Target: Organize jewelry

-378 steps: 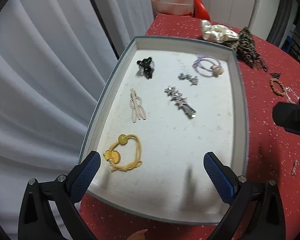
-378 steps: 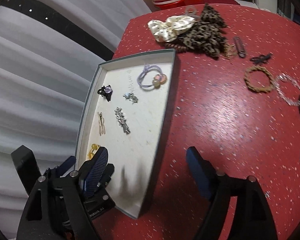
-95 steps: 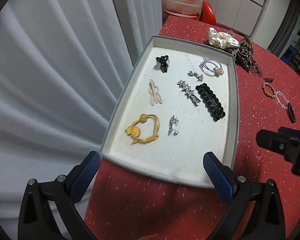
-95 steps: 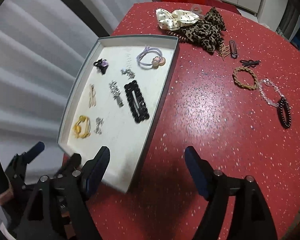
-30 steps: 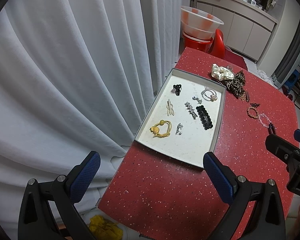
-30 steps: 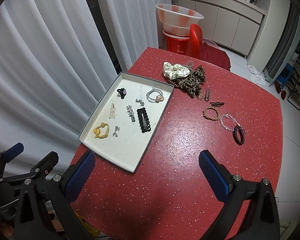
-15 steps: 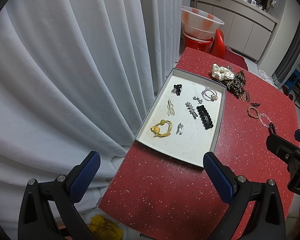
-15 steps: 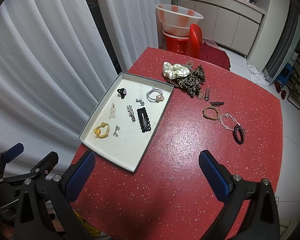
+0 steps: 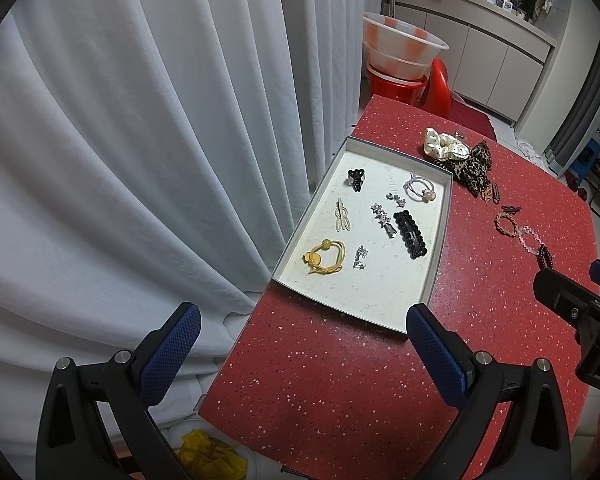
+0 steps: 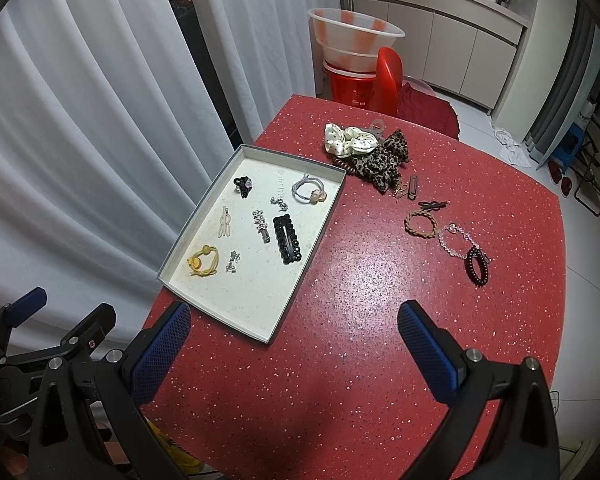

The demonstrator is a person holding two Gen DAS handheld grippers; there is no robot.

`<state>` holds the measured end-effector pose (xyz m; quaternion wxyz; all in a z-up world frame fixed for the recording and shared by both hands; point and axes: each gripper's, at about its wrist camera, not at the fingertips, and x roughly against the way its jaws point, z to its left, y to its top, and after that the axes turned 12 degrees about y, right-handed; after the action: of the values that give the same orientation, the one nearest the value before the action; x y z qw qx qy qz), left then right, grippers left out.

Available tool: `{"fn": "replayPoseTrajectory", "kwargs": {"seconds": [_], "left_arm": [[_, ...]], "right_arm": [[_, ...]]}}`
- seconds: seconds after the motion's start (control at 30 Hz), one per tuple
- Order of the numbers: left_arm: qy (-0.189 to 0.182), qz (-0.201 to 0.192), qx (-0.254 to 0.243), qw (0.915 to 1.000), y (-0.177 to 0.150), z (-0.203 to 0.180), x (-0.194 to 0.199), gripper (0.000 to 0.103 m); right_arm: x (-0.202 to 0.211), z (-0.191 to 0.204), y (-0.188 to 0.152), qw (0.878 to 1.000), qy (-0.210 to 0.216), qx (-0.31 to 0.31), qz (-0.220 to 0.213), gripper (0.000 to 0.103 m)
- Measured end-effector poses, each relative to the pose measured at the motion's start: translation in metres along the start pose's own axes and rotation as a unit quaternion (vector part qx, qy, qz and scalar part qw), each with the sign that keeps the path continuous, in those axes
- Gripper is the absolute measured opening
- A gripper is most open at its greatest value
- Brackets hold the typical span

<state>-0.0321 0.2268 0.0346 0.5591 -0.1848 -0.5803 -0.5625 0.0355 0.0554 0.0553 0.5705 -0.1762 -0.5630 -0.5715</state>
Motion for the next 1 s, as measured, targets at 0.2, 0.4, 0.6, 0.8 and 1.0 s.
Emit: {"fn": "replayPoseTrajectory", "kwargs": {"seconds": [0.2, 0.4, 0.6, 0.8, 1.0], "left_arm": [[0.0, 0.0, 0.0, 1.0, -0.0006, 0.0014, 0.0005, 0.103], [0.001, 0.0, 0.001, 1.0, -0.001, 0.001, 0.0014, 0.103], [0.001, 0.0, 0.0, 1.0, -0.0021, 0.0023, 0.0019, 0.103], [0.001, 0.0, 0.001, 1.0, -0.0028, 0.0047, 0.0021, 0.103], [0.003, 0.002, 0.002, 1.0, -0.0031, 0.0058, 0.002, 0.103]], "right_arm": [[0.0003, 0.001, -0.0008, 1.0, -0.001, -0.003, 0.0, 0.103], [0.0006, 0.0014, -0.0012, 1.0, 0.0, -0.003, -0.001, 0.103], [0.0004, 0.0016, -0.0017, 1.0, 0.0, -0.004, 0.0, 0.103], [-0.0002, 0.0028, -0.0021, 1.0, 0.0, -0.005, -0.001, 0.103], [-0.0013, 0.005, -0.003, 1.0, -0.001, -0.005, 0.0, 0.103]]}}
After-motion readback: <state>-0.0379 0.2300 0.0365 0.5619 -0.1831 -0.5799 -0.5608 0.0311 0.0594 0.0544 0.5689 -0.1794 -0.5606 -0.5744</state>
